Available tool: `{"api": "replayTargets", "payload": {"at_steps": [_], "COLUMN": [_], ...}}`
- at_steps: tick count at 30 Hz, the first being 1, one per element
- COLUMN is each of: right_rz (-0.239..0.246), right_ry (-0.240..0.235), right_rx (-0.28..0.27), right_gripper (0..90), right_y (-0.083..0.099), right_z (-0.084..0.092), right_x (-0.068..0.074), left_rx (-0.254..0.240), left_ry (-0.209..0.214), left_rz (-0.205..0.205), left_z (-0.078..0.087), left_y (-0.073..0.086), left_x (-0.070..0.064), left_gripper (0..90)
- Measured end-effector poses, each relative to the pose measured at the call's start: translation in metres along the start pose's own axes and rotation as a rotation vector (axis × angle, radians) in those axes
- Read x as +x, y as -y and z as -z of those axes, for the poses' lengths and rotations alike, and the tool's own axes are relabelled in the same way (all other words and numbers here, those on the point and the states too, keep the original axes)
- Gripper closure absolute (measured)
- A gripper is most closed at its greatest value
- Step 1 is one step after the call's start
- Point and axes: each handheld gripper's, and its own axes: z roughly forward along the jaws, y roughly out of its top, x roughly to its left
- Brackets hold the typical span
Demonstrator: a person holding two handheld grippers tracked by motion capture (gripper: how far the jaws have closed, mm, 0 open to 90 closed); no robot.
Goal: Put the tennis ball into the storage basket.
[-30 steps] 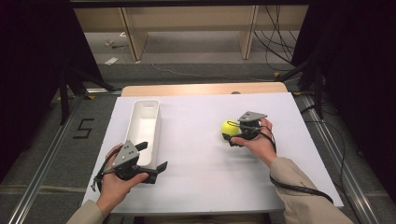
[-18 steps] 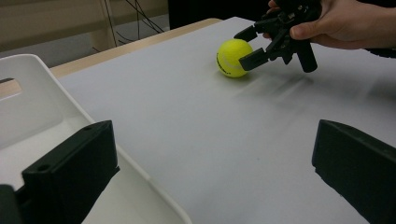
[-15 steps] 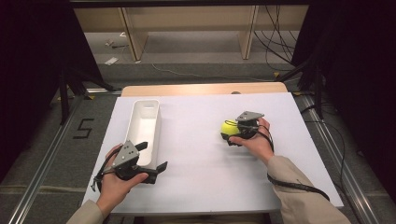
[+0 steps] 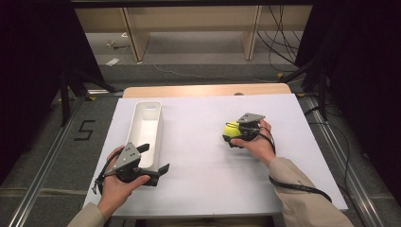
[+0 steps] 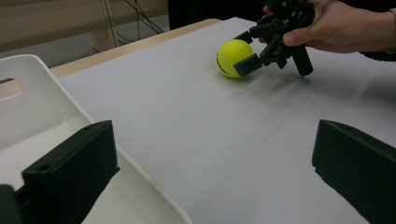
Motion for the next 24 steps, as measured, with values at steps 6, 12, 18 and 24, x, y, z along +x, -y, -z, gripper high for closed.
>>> {"api": "replayTargets", "payload": {"at_steps": [6, 12, 18, 24], "right_rz": [-0.004, -0.012, -0.018, -0.027], "right_ry": [-0.002, -0.001, -0.006, -0.007], "right_rx": [0.001, 0.002, 0.0, 0.005], "right_gripper": [7.1, 8.9, 12.7, 16.6], "right_y": [-0.0007, -0.0002, 0.0006, 0.0015], "right_z": [-0.001, -0.0019, -0.0035, -0.0034], "right_x": [0.0005, -0.0007, -0.0012, -0.002], "left_rx": [0.0, 0.0, 0.0, -0.001], "left_ry": [0.001, 0.001, 0.002, 0.002], "left_rz": [-0.004, -0.002, -0.004, -0.004], "left_z": [0.0001, 0.0, 0.0, 0.0001], "left_y": [-0.0001, 0.0, 0.0, -0.0001], "left_x": [0.0, -0.0001, 0.0001, 0.0], "left_gripper": [0.0, 0.0, 0.0, 0.0]}}
